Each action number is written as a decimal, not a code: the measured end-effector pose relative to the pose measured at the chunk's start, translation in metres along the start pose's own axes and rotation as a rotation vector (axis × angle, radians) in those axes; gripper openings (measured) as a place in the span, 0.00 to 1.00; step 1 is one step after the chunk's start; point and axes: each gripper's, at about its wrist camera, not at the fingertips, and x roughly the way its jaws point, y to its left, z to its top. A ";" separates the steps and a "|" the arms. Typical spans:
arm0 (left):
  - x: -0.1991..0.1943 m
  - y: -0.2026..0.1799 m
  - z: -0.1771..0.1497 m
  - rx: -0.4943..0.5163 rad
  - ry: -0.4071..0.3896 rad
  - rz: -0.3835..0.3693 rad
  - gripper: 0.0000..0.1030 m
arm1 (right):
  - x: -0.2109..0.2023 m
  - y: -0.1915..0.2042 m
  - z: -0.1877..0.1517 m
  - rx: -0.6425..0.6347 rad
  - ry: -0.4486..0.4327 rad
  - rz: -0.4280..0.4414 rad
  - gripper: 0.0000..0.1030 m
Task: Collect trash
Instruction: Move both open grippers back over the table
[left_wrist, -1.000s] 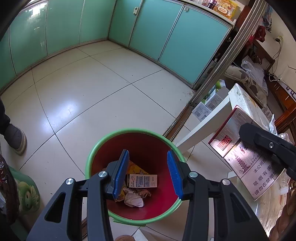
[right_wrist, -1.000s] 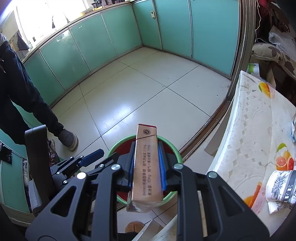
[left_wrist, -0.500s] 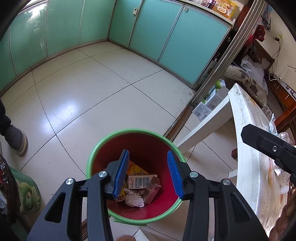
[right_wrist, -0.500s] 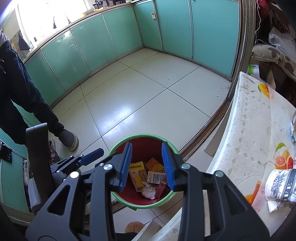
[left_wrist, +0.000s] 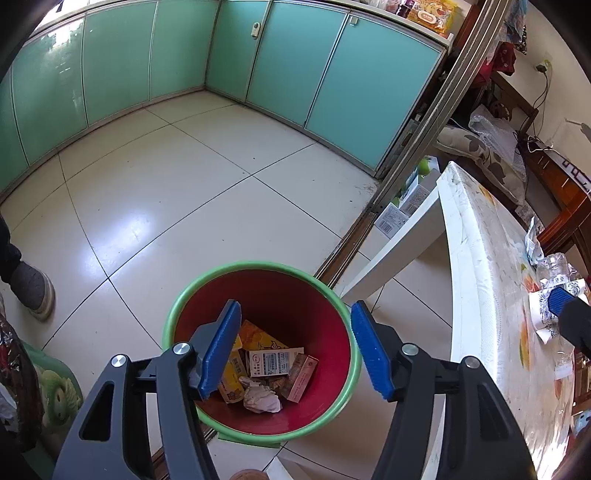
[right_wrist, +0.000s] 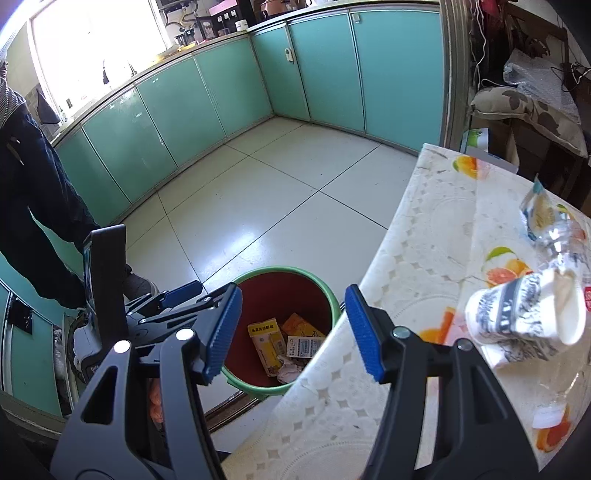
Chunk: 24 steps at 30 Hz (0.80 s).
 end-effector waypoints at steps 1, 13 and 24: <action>-0.002 -0.003 0.000 0.007 -0.006 -0.003 0.63 | -0.010 -0.003 -0.002 0.000 -0.016 -0.007 0.55; -0.028 -0.056 -0.001 0.100 -0.036 -0.067 0.64 | -0.097 -0.077 -0.023 0.022 -0.127 -0.176 0.64; -0.059 -0.115 -0.009 0.165 -0.050 -0.185 0.81 | -0.089 -0.165 -0.025 0.169 -0.093 -0.334 0.69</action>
